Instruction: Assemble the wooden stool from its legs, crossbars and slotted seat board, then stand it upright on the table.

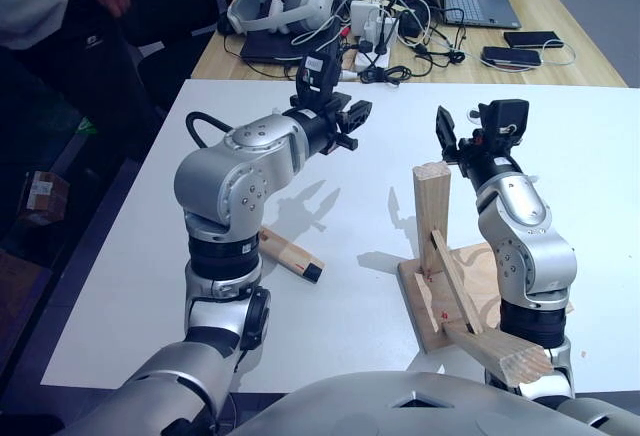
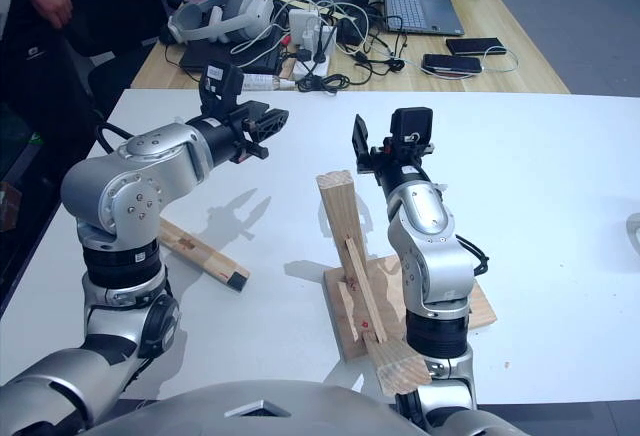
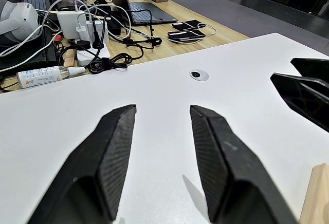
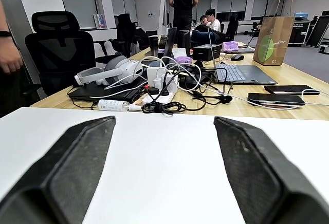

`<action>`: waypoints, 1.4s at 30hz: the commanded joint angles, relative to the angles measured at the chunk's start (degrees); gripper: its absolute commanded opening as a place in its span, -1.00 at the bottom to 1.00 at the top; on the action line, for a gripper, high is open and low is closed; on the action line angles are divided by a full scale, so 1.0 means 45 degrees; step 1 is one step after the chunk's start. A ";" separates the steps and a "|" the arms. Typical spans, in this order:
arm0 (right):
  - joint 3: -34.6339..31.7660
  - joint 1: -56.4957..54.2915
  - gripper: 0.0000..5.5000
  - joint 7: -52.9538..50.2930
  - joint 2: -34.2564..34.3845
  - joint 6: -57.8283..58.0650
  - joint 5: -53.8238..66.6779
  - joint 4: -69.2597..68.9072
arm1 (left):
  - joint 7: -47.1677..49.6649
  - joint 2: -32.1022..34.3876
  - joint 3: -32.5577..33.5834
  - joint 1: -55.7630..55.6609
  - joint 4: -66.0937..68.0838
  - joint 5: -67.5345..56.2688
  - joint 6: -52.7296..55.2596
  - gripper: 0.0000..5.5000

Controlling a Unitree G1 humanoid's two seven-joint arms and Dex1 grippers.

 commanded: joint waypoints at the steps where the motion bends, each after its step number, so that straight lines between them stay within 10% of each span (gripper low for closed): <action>1: 0.0098 -0.0139 0.30 0.0055 0.0007 -0.0070 -0.0082 0.0094 | -0.0089 0.0143 -0.0084 -0.0264 0.0043 0.0134 -0.0155 -0.29; 42: 0.0121 -0.0502 0.30 -0.0012 0.0137 -0.0866 -0.0200 0.0934 | -0.0486 0.0261 -0.0244 -0.0878 0.1062 0.0512 -0.1122 -0.29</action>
